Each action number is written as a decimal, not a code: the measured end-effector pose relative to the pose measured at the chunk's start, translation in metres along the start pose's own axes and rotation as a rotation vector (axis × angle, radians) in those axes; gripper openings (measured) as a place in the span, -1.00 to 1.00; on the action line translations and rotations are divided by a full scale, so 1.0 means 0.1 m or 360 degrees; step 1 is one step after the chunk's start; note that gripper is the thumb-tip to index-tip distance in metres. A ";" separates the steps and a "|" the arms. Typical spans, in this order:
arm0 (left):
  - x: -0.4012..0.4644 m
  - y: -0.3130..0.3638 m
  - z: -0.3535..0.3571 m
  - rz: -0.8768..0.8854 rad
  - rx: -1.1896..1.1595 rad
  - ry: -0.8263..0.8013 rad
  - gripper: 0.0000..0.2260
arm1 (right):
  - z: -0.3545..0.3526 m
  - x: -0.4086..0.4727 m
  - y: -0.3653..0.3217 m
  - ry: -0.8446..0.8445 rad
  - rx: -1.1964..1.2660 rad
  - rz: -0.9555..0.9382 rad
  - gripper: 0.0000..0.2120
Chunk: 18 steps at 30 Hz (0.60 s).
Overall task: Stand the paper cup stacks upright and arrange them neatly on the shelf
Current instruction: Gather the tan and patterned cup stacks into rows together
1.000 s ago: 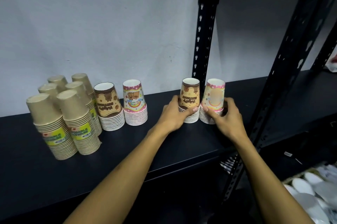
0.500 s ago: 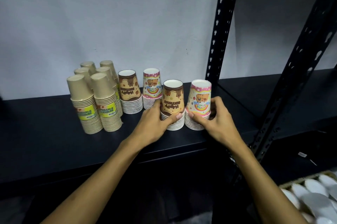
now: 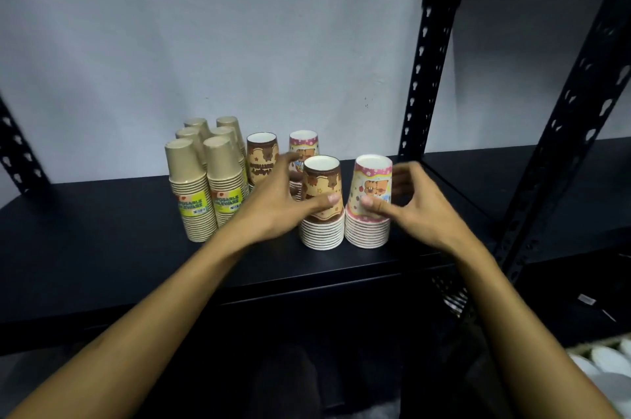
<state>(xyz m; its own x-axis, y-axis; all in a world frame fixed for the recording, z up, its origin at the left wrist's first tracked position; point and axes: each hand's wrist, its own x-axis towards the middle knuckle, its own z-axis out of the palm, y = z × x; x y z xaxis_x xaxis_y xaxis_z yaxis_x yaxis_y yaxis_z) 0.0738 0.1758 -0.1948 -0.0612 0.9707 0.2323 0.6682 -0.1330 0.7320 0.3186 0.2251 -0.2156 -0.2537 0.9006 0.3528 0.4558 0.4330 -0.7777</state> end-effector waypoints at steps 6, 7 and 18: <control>0.25 0.36 -0.29 0.0400 0.0419 -0.0095 -0.31 | -0.20 0.29 -0.28 -0.0246 -0.0084 -0.0115 -0.37; 0.30 0.39 -0.33 0.0444 0.0570 -0.0180 -0.36 | -0.19 0.33 -0.29 -0.0275 -0.0097 -0.0131 -0.40; 0.51 0.32 -0.84 0.0376 0.1193 -0.0426 -0.53 | 0.27 0.72 -0.34 -0.0345 -0.0049 -0.0295 -0.50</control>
<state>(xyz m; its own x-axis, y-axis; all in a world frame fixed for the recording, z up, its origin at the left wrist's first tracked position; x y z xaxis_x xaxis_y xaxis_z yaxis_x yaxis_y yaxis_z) 0.0296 0.2044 -0.1052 0.2578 0.9614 0.0966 0.9641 -0.2626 0.0399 0.2615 0.2741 -0.1781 -0.5101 0.7786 0.3654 0.4094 0.5935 -0.6929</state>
